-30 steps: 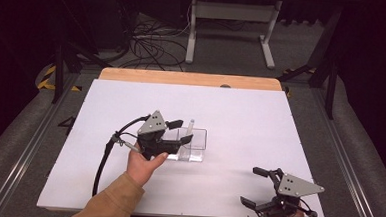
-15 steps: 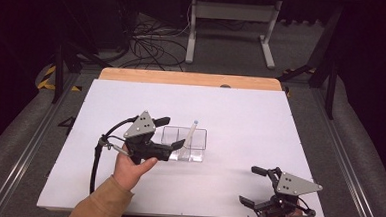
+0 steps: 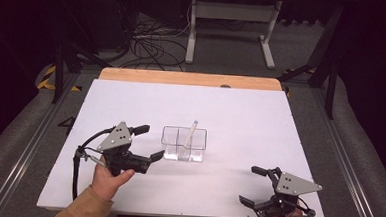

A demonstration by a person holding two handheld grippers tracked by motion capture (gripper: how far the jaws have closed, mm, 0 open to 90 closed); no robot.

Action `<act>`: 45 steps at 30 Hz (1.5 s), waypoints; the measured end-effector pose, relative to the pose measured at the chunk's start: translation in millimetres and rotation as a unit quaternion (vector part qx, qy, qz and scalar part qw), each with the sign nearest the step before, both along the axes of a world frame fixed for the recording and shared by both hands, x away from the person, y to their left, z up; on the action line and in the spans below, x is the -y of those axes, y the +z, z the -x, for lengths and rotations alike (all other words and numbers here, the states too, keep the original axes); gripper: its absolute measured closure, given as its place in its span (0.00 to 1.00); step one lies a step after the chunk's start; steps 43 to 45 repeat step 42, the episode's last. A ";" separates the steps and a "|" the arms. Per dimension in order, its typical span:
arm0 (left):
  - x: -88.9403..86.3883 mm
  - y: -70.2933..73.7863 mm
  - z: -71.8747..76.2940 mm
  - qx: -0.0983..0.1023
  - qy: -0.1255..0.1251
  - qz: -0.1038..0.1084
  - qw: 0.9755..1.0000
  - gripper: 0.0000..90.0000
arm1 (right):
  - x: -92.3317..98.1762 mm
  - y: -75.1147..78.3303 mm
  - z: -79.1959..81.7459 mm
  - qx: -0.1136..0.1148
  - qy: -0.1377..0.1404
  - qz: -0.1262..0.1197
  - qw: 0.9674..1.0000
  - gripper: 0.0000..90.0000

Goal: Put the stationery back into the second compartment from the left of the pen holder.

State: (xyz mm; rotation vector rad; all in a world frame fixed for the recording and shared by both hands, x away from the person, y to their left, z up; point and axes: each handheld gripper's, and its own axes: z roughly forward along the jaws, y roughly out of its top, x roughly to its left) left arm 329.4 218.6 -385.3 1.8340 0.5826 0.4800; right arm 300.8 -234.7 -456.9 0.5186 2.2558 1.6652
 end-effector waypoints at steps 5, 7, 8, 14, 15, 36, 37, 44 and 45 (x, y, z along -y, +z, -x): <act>-12.6 -6.9 7.5 0.002 0.004 0.001 1.000 0.11 | 0.6 0.0 0.3 0.000 -0.001 0.000 1.000 0.04; -16.6 -11.1 10.3 0.000 0.012 -0.001 1.000 0.11 | 0.8 -0.2 0.2 0.000 -0.002 0.000 1.000 0.04; -18.8 -13.4 11.5 0.000 0.014 -0.004 1.000 0.11 | 0.7 -0.2 0.2 0.000 -0.002 0.000 1.000 0.04; -32.7 -26.1 17.9 -0.001 0.019 -0.005 1.000 0.11 | 0.5 -0.1 0.2 0.000 -0.002 0.000 1.000 0.04; -35.4 -27.6 18.7 0.000 0.020 -0.005 1.000 0.11 | 0.4 -0.2 0.1 0.000 -0.002 0.001 1.000 0.04; -83.3 -66.8 35.1 -0.019 0.054 -0.013 0.998 0.12 | -0.6 -1.2 0.6 -0.003 -0.004 0.004 1.000 0.04; -83.6 -67.1 34.8 -0.025 0.053 -0.009 0.998 0.12 | -0.8 -1.3 0.5 -0.002 -0.005 0.005 1.000 0.04; -83.6 -67.7 32.5 -0.047 0.059 -0.001 0.997 0.10 | -0.7 -1.3 0.0 -0.003 -0.004 0.003 1.000 0.04; -83.6 -67.7 32.5 -0.047 0.059 -0.001 0.997 0.10 | -0.7 -1.3 0.0 -0.003 -0.004 0.003 1.000 0.04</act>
